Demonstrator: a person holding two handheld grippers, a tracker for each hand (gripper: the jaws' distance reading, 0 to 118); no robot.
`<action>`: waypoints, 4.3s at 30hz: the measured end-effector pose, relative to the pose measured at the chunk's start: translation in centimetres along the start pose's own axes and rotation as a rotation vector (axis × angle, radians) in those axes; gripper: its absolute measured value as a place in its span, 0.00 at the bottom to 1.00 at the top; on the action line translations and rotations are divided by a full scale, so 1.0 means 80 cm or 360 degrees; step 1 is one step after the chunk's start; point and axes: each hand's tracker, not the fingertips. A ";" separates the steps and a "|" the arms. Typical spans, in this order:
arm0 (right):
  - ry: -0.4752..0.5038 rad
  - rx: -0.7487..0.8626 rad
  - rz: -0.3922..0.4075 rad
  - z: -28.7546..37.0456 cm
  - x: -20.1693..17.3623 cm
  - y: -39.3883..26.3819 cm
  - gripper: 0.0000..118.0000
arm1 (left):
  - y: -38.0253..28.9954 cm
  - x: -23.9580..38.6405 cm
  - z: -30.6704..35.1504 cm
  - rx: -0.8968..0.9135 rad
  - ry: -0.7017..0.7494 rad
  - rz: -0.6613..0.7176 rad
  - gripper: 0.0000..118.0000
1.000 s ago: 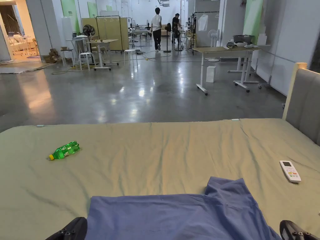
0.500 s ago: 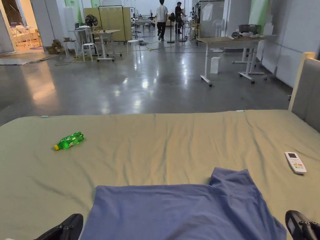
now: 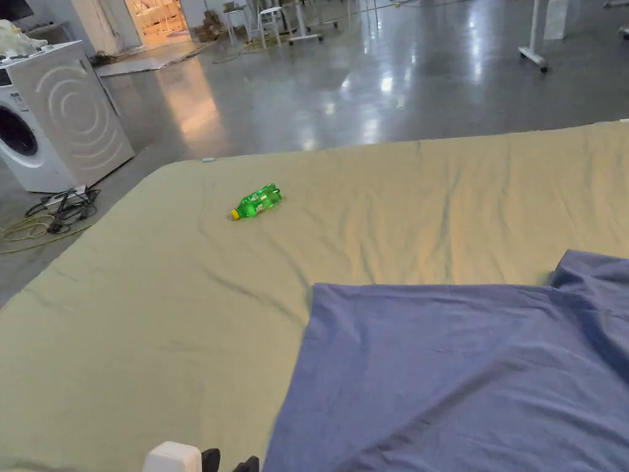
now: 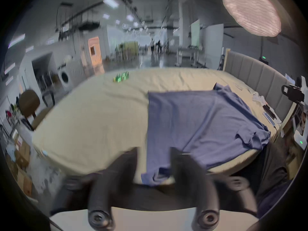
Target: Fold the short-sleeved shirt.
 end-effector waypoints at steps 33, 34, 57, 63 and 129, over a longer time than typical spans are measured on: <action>-0.0518 -0.0510 -0.0016 -0.010 0.092 -0.071 0.51 | -0.008 0.034 -0.153 -0.0589 -0.0115 -0.0400 0.05; -0.0525 -0.0581 -0.0090 -0.018 0.102 -0.079 0.54 | -0.008 0.035 -0.157 -0.0593 -0.0111 -0.0408 0.05; -0.0334 -0.0869 -0.0684 -0.071 0.163 -0.139 0.07 | 0.017 0.052 -0.094 -0.0418 -0.0085 -0.0501 0.05; -0.0224 -0.0716 -0.0695 -0.100 0.167 -0.073 0.07 | 0.097 0.049 -0.102 -0.0274 -0.0151 -0.0398 0.05; -0.0175 0.0407 0.0133 0.036 -0.025 0.071 0.00 | 0.139 0.126 0.150 0.0968 -0.0113 -0.0093 0.01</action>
